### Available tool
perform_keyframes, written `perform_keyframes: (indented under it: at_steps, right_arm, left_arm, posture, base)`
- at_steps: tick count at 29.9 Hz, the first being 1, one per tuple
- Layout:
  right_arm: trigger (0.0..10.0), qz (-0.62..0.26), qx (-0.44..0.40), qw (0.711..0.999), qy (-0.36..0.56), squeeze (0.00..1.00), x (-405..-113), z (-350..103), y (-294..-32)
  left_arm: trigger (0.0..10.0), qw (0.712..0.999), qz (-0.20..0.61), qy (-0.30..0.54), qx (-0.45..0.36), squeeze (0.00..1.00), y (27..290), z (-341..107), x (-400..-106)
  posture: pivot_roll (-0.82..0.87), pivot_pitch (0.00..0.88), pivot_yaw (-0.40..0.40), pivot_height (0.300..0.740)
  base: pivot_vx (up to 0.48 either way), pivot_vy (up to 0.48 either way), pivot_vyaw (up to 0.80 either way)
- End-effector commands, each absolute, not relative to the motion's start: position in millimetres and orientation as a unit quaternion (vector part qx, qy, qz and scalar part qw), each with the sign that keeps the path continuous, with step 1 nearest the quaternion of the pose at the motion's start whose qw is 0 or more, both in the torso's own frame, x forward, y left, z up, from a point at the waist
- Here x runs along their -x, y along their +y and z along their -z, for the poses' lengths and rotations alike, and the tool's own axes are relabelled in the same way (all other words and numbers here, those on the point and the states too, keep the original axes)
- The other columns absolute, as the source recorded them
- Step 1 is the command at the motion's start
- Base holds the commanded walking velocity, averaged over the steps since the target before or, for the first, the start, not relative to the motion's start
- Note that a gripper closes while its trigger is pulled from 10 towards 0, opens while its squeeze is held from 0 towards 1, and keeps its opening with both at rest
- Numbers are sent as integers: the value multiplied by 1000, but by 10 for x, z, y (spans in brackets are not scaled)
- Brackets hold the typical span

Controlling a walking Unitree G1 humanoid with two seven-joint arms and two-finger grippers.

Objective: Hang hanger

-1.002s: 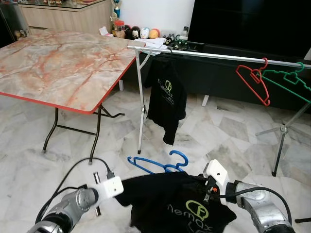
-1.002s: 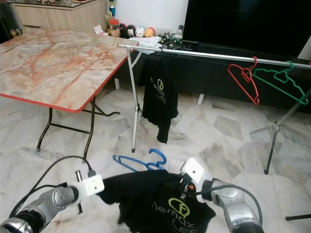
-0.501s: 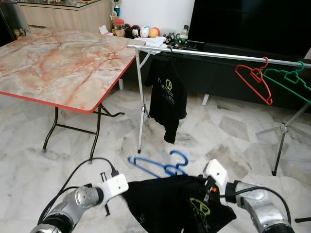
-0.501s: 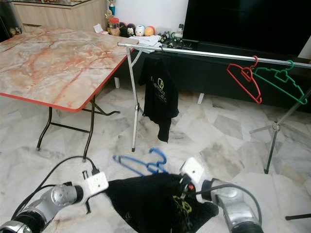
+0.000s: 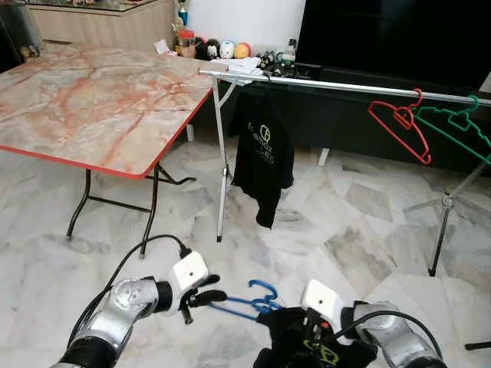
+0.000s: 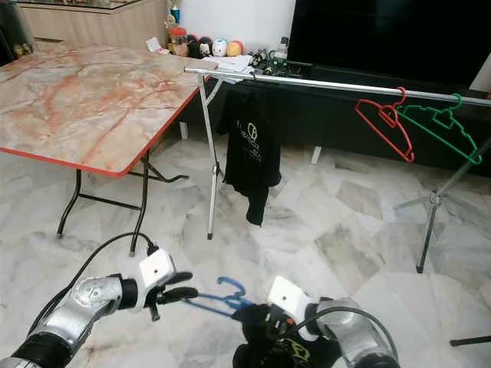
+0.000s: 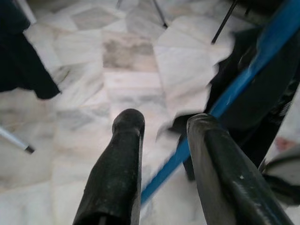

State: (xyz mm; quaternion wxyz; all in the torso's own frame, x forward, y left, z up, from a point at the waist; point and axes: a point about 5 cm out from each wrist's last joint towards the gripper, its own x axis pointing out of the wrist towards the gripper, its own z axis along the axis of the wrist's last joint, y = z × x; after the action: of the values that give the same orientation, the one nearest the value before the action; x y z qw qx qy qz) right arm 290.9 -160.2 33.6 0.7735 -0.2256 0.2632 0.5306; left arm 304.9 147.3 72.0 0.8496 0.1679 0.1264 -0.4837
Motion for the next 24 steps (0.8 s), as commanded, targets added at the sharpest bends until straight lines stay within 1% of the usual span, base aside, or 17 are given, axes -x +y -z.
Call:
perform_keyframes:
  at_steps: [1,2,5,9,11,12,13,14,15,19,24]
  right_arm:
    - [10000,-541,230,768,254,0,-2954,-387,-1569]
    - [10000,-549,226,765,248,0,-2979,-421,-1531]
    - [10000,-565,233,754,240,0,-3009,-465,-1472]
    - [10000,-566,245,753,231,0,-3074,-524,-1423]
    - [10000,-567,240,755,226,0,-3093,-548,-1404]
    - [10000,-572,239,753,223,0,-3100,-564,-1382]
    - [10000,-572,239,753,223,0,-3100,-564,-1382]
    - [10000,-579,244,746,220,0,-3102,-575,-1363]
    - [10000,-582,245,744,218,0,-3107,-587,-1351]
    - [10000,-586,242,744,208,0,-3138,-633,-1302]
    - [10000,-605,234,736,197,0,-3132,-675,-1256]
  left_arm:
    - [10000,839,502,132,-164,1000,1447,-738,-3027]
    - [10000,833,508,136,-171,1000,1422,-736,-3018]
    - [10000,828,517,141,-166,1000,1388,-724,-3002]
    - [10000,814,526,158,-188,1000,1379,-671,-2957]
    - [10000,814,526,159,-187,1000,1381,-668,-2950]
    - [10000,812,523,157,-207,1000,1393,-661,-2950]
    - [10000,812,523,157,-207,1000,1393,-661,-2950]
    - [10000,810,523,156,-213,1000,1394,-656,-2948]
    - [10000,811,521,157,-214,0,1394,-652,-2952]
    - [10000,807,523,162,-222,0,1380,-631,-2954]
    - [10000,806,519,160,-235,0,1351,-619,-2974]
  posture:
    - [106,47,-42,740]
    - [106,46,-41,740]
    - [104,48,-41,740]
    - [100,46,-41,740]
    - [103,46,-40,740]
    - [102,46,-38,740]
    - [102,46,-38,740]
    - [97,44,-35,740]
    - [97,44,-35,740]
    - [94,32,-30,740]
    - [92,24,-29,740]
  base:
    - [0,0,0]
    - [0,0,0]
    - [0,0,0]
    - [0,0,0]
    - [0,0,0]
    - [0,0,0]
    - [0,0,0]
    - [0,0,0]
    - [0,0,0]
    - [0,0,0]
    - [0,0,0]
